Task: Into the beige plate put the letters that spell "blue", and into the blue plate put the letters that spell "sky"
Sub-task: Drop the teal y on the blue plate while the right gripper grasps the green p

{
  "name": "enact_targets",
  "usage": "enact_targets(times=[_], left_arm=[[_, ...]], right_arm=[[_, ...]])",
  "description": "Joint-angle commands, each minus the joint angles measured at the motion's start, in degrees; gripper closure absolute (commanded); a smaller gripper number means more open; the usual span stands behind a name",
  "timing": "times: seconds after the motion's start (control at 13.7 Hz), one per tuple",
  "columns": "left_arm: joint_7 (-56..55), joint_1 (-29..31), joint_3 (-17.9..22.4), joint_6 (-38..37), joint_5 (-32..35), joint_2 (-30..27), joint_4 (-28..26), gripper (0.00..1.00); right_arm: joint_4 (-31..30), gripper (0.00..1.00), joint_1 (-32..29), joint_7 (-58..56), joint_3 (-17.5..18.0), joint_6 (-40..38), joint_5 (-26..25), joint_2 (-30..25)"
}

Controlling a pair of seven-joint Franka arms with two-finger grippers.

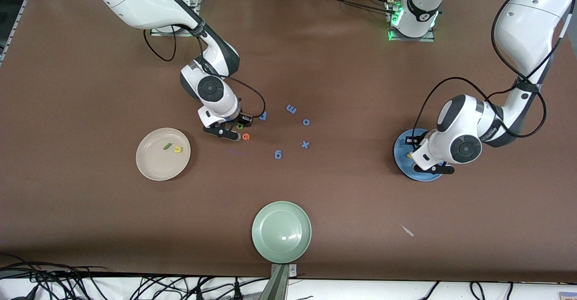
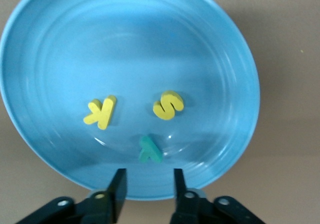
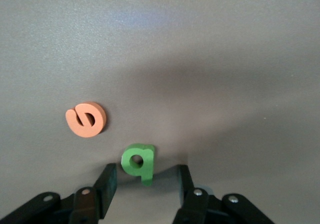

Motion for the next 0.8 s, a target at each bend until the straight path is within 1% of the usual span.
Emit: enact_targets(times=[0.0,0.15,0.22,0.29,0.36,0.51,0.58,0.66,0.73], left_arm=[[1.5,0.5,-1.1,-1.0,-0.6,-5.5,-0.9,0.0],[1.0,0.6,-4.2,-5.2,-0.6,-8.8,1.9,0.0],[1.3,0.6,-5.1,-8.6,-0.7,-10.3,4.2,0.0],[1.5,0.6,-6.3,-12.2,-1.9,-10.8,6.7,0.0],[1.5,0.6,-7.5,-15.5,-3.1,-10.9,10.0,0.0],[1.6,0.4,-9.3,-23.3,-3.6,-10.9,18.1,0.0],[1.8,0.4,-10.1,-25.7,-4.2,-10.9,20.9,0.0],[3.2,0.4,-10.4,-26.7,-4.4,-11.0,22.8,0.0],[5.7,0.4,-10.0,-26.7,-4.8,-12.4,24.1,0.0]], right_arm=[[-0.7,0.54,-0.3,0.9,0.2,1.0,-1.2,-0.3],[-0.7,0.57,-0.3,0.5,0.0,0.9,-1.2,-0.3],[-0.7,0.57,-0.3,0.3,-0.1,0.8,-1.2,-0.5],[-0.6,0.6,-0.3,0.2,-0.1,0.6,-1.2,-0.7],[-0.4,0.64,-0.3,0.1,-0.2,0.5,-1.2,-0.9],[-0.3,0.68,-0.3,-1.0,-0.6,0.5,-1.2,-1.6],[-0.3,0.68,-0.3,-1.4,-0.6,0.4,-1.2,-1.7],[-0.2,0.69,-0.3,-1.3,-0.8,-0.2,-1.3,-1.9],[0.1,0.69,-0.3,-1.7,-0.9,-1.1,-1.3,-2.3]])
